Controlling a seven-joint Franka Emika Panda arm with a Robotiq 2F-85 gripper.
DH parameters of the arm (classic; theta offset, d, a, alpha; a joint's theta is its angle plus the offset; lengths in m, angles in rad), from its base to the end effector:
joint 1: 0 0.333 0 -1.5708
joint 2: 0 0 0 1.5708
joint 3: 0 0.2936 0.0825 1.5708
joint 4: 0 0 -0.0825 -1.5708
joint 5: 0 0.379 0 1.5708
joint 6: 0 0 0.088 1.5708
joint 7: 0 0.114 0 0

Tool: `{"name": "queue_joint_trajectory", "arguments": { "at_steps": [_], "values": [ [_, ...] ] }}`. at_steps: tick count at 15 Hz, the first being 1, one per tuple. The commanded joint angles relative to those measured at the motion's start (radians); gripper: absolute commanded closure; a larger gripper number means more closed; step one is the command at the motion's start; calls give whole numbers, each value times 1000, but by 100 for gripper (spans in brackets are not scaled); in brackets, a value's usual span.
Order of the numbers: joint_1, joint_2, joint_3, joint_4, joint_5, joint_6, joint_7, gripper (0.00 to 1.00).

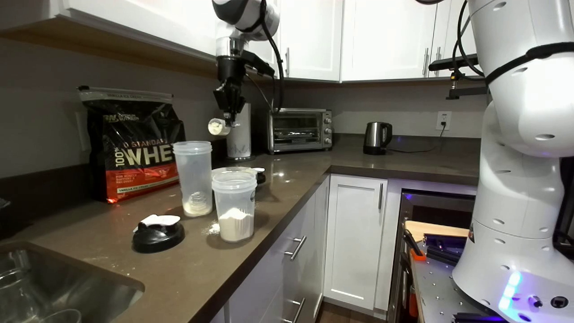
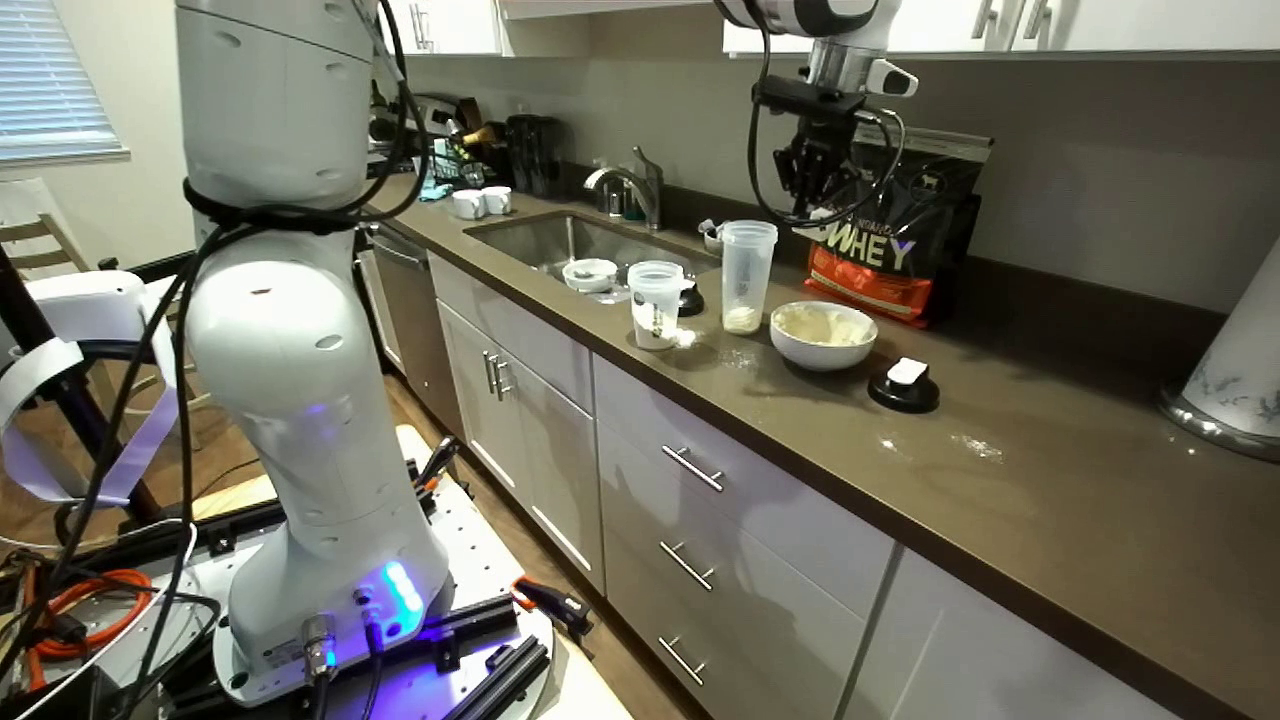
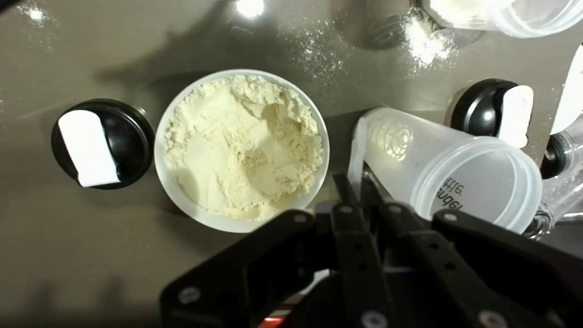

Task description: Scoop some of the powder from the white bowl into the larger clear bottle

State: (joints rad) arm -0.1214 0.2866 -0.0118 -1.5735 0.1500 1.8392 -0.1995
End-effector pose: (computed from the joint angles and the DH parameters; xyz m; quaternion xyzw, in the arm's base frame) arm 0.6310 -0.0708 0.4473 -0.9974 -0.0127 -0.0014 0.0711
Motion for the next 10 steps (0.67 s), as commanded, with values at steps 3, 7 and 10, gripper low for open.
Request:
{"name": "queue_joint_trajectory", "arguments": {
  "at_steps": [3,7,10],
  "values": [
    [21,-28,2,3,4,-18,-12,98],
    [36,-44,6,-3,1,-15,-12,98],
    [46,-56,9,-8,-3,-11,-12,98]
  ]
}}
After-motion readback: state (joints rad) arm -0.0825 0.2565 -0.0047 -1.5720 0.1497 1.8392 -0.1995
